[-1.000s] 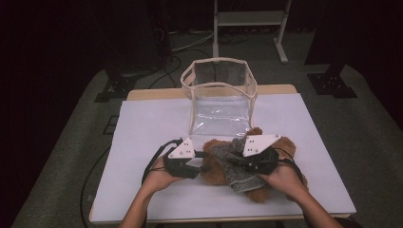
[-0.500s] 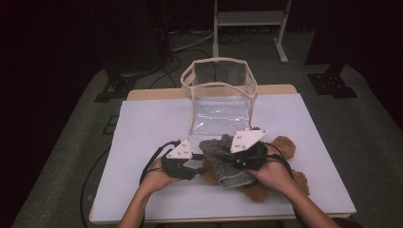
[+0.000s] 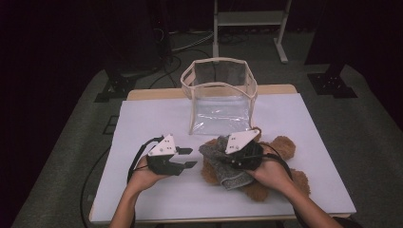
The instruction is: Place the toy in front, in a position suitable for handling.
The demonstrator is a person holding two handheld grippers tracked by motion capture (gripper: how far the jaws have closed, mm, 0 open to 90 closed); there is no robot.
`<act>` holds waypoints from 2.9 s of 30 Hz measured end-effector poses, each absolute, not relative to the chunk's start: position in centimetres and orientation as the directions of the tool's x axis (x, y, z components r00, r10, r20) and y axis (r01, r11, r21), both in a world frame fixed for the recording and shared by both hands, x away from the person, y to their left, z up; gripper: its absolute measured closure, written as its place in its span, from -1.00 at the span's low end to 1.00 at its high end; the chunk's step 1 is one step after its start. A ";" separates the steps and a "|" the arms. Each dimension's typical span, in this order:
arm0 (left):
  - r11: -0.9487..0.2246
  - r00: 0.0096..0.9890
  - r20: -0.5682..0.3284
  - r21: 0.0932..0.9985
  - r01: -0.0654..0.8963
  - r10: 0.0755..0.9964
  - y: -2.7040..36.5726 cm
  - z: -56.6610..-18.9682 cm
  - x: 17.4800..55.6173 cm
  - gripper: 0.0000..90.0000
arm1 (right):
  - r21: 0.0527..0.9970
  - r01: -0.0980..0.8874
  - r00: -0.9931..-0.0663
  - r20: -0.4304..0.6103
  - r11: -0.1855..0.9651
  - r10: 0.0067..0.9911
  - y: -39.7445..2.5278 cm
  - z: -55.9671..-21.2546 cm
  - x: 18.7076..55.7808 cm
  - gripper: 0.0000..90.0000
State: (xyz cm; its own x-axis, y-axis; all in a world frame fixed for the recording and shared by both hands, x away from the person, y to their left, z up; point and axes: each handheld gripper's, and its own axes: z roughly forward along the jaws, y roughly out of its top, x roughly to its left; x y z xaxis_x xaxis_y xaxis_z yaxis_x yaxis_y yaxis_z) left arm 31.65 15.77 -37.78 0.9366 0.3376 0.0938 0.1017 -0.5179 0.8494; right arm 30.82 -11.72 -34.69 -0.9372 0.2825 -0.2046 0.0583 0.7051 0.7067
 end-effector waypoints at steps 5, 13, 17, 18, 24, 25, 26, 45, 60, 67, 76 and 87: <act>-0.502 0.930 0.097 0.859 0.102 0.355 16.7 -37.3 31.7 0.14 | 0.706 0.058 -0.947 -0.184 0.706 0.262 -10.6 -35.8 31.1 0.77; -0.482 0.925 0.103 0.871 0.093 0.365 17.3 -36.6 31.6 0.13 | 0.705 0.050 -0.963 -0.154 0.707 0.222 -9.7 -36.7 30.5 0.77; -0.475 0.924 0.104 0.875 0.090 0.367 17.4 -36.4 31.5 0.13 | 0.717 0.059 -0.964 -0.140 0.694 0.226 -9.8 -36.8 30.8 0.77; -0.475 0.924 0.105 0.875 0.089 0.367 17.4 -36.4 31.5 0.13 | 0.718 0.052 -0.965 -0.143 0.694 0.219 -9.7 -36.9 30.8 0.77; -0.470 0.923 0.103 0.878 0.090 0.370 17.7 -36.2 31.5 0.13 | 0.718 0.034 -0.970 -0.143 0.695 0.195 -9.1 -37.4 30.7 0.77; -0.470 0.923 0.103 0.878 0.091 0.371 17.7 -36.2 31.5 0.13 | 0.718 0.033 -0.970 -0.144 0.695 0.194 -9.2 -37.3 30.7 0.77; -0.469 0.923 0.102 0.878 0.091 0.371 17.7 -36.3 31.5 0.13 | 0.721 0.029 -0.969 -0.148 0.693 0.196 -9.4 -37.1 30.6 0.77; -0.449 0.918 0.100 0.889 0.090 0.383 18.4 -35.9 31.6 0.13 | 0.712 -0.013 -0.973 -0.170 0.702 0.155 -9.7 -37.0 28.8 0.77; -0.453 0.920 0.104 0.888 0.086 0.378 18.3 -35.8 31.6 0.13 | 0.742 0.029 -0.970 -0.141 0.670 0.198 -10.9 -36.9 29.8 0.77; -0.452 0.921 0.104 0.888 0.083 0.375 18.3 -35.7 31.6 0.13 | 0.761 0.034 -0.962 -0.151 0.648 0.228 -11.6 -35.4 30.0 0.77; -0.446 0.920 0.102 0.891 0.085 0.379 18.6 -35.7 31.5 0.13 | 0.757 0.028 -0.963 -0.155 0.653 0.221 -10.5 -34.9 31.1 0.77; -0.446 0.921 0.102 0.891 0.083 0.376 18.6 -35.7 31.5 0.13 | 0.741 0.082 -0.962 -0.116 0.667 0.247 -9.8 -35.3 33.0 0.77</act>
